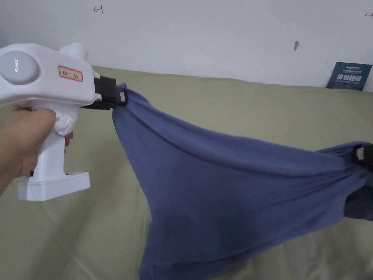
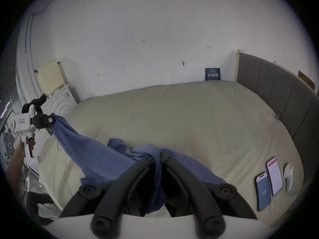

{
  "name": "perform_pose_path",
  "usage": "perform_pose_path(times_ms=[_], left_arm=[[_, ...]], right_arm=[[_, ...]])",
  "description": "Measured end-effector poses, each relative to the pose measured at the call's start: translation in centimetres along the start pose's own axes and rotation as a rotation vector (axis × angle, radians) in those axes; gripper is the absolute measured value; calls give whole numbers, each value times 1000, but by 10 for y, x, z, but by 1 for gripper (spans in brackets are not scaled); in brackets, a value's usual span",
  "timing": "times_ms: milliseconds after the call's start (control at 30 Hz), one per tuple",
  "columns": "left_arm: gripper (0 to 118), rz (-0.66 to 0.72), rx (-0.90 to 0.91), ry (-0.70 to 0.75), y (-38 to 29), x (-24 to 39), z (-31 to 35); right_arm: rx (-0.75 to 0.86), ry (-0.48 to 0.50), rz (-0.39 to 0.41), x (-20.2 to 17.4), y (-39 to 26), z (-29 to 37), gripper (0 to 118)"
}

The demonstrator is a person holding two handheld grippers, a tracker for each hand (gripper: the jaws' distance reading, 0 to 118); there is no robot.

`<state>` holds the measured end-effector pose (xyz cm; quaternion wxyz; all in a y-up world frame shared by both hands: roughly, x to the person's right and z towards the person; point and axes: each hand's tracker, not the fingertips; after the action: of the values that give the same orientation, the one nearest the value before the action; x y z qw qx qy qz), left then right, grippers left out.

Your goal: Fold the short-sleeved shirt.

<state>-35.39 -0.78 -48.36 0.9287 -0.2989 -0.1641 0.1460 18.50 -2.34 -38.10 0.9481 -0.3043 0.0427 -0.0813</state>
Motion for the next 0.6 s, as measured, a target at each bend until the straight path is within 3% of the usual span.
perform_pose_path(times_ms=[600], left_arm=[[4, -103, 195, 38, 104, 16, 21]], right_arm=[[171, 0, 25, -22, 159, -45, 5]])
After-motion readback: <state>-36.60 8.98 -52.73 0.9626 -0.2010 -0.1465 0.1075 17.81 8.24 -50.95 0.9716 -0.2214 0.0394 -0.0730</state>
